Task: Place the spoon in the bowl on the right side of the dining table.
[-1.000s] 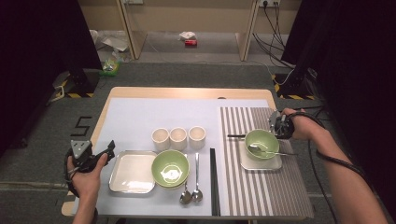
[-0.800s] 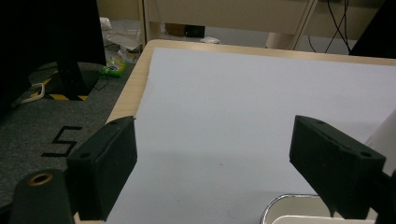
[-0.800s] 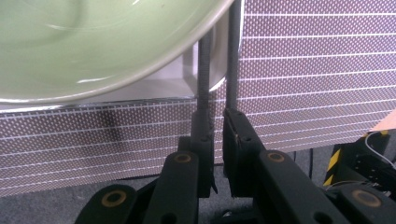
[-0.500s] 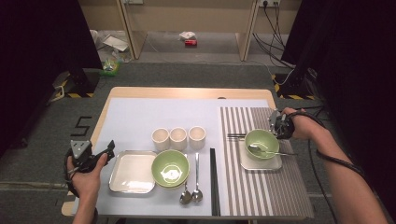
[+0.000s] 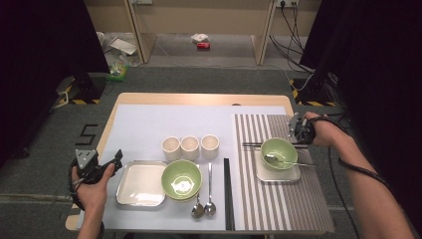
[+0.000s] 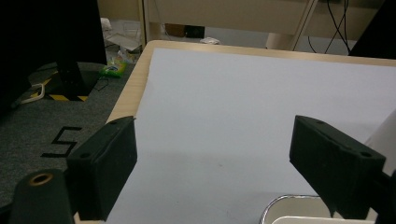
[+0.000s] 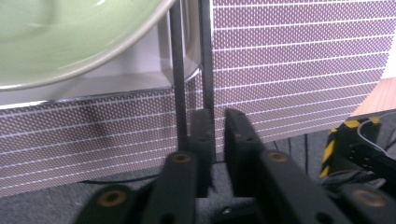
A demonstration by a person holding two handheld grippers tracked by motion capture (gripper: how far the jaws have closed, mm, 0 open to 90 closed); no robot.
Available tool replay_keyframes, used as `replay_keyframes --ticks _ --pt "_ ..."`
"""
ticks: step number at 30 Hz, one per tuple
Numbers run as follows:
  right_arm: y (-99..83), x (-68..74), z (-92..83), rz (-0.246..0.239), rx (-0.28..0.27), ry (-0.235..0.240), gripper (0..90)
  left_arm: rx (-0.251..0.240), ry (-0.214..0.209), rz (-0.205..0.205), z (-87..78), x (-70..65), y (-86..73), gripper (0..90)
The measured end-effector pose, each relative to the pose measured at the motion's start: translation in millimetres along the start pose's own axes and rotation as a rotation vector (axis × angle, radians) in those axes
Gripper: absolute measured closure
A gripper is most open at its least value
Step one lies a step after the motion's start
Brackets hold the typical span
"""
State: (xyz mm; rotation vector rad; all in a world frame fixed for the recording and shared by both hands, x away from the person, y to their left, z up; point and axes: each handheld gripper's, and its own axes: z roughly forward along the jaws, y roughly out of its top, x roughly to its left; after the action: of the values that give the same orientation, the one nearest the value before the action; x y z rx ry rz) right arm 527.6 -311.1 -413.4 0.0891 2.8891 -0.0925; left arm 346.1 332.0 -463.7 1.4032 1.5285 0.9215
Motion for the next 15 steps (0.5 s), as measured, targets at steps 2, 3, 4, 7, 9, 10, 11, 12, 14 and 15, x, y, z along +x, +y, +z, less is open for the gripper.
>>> replay_keyframes --ticks 2,3,4,7,9,10,11,12,14,15 --pt "0.0 -0.9 0.3 -0.002 -0.002 -0.002 90.0 0.003 0.000 0.001 0.3 -0.1 -0.4 14.0" --pt "0.0 -1.3 0.8 -0.003 -0.004 0.003 90.0 0.002 0.001 0.001 0.4 -0.2 -0.5 14.0" --pt "0.3 -1.2 1.1 0.002 -0.002 0.006 90.0 0.002 0.001 0.001 0.4 -0.2 -0.5 14.0" --pt "0.5 -2.0 1.9 0.002 0.005 0.002 90.0 0.000 0.000 -0.001 -0.1 0.1 0.0 14.0" --pt "0.0 -3.3 2.9 0.012 0.003 -0.008 90.0 0.002 0.000 -0.001 -0.6 0.7 0.1 14.0" --pt "0.1 -3.5 3.1 0.015 0.011 -0.015 90.0 0.002 0.000 -0.001 -0.6 0.7 0.1 14.0" --pt "0.1 -3.8 3.6 0.020 0.015 -0.018 90.0 0.001 0.000 -0.002 -0.1 0.8 -0.3 14.0" --pt "0.2 -4.4 4.1 0.017 0.014 -0.019 90.0 0.001 0.000 0.000 0.1 0.6 -0.4 14.0" --pt "1.8 -5.8 6.1 -0.003 0.023 -0.023 90.0 0.002 0.000 0.001 0.2 0.0 -0.2 14.0" --pt "2.4 -5.7 6.4 0.002 0.028 -0.027 90.0 0.001 0.000 0.002 0.3 -0.4 -0.1 14.0"
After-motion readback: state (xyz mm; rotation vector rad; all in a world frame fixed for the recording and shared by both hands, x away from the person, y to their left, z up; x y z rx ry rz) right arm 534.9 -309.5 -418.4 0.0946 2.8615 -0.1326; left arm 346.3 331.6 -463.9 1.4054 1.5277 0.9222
